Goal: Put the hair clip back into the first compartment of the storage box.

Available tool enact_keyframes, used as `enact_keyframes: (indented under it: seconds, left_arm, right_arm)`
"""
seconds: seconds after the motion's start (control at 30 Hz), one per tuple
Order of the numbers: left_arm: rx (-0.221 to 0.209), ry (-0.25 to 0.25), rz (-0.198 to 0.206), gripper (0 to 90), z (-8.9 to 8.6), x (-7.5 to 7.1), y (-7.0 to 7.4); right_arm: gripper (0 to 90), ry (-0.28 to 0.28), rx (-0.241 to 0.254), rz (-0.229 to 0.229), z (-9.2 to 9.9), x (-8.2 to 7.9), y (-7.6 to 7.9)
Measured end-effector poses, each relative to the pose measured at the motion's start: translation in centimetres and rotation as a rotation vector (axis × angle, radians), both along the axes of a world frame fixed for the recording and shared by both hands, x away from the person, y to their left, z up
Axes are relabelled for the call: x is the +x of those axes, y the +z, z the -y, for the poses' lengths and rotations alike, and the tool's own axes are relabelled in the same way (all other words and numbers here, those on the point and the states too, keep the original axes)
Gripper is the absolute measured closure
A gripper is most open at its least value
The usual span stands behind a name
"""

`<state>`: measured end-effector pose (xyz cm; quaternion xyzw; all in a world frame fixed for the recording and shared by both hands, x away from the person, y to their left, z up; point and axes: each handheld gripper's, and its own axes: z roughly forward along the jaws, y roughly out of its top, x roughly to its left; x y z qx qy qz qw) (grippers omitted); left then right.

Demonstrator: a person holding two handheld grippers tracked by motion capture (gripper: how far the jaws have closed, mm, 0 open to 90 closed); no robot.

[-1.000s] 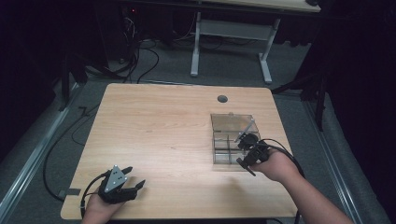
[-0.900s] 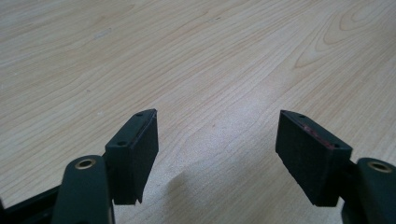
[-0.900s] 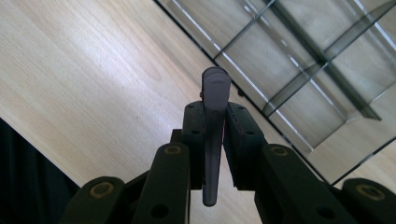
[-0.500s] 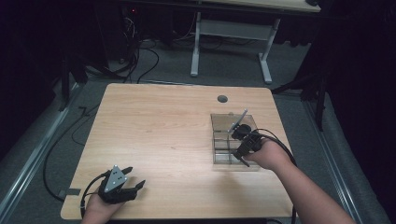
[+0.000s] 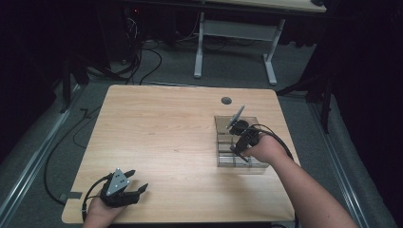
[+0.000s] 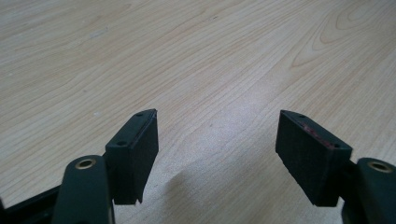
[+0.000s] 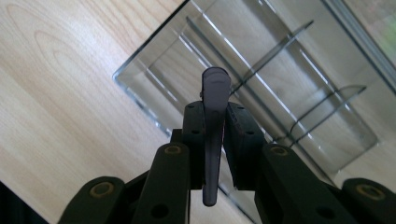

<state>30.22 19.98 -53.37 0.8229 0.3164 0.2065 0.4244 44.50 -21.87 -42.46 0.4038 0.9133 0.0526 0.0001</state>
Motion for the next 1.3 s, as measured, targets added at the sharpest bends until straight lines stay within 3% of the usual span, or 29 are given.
enact_keyframes:
  seconds: [0.07,0.1,0.3,0.43,0.47,0.5,0.57,0.63,1.3]
  left_arm:
    - [-0.002,0.000,0.002,30.5,0.0,0.0,0.0]
    - [-0.001,0.000,0.001,30.5,0.0,0.0,0.0]
    - [0.004,-0.003,0.000,30.5,0.0,0.0,0.0]
    - [0.004,-0.004,0.000,30.5,0.0,0.0,0.0]
    - [0.003,-0.004,0.000,30.4,0.0,0.0,0.0]
    - [-0.001,-0.003,0.001,30.4,0.0,0.0,0.0]
    - [-0.002,-0.004,0.001,30.5,0.0,0.0,0.0]
    - [-0.003,-0.004,0.001,30.4,0.0,0.0,0.0]
    - [-0.004,-0.005,0.000,30.4,0.0,0.0,0.0]
  right_arm:
    - [79.0,0.023,0.002,0.003,-0.1,0.5,-0.2]
    - [79.0,-0.002,0.001,-0.004,-0.2,0.7,-0.3]
    - [79.0,0.026,0.005,0.000,-0.7,2.1,-0.9]
    - [79.0,0.014,-0.008,-0.003,-1.2,2.9,-1.4]
    - [79.0,0.075,-0.001,0.025,-1.1,3.4,-1.6]
    - [79.0,0.018,0.006,-0.003,-1.4,3.4,-1.6]
    - [79.0,0.050,0.006,0.009,-1.4,4.0,-1.9]
    - [79.0,0.007,0.001,-0.010,-1.8,4.2,-2.0]
    - [78.9,0.039,-0.036,-0.009,-2.9,6.0,-3.8]
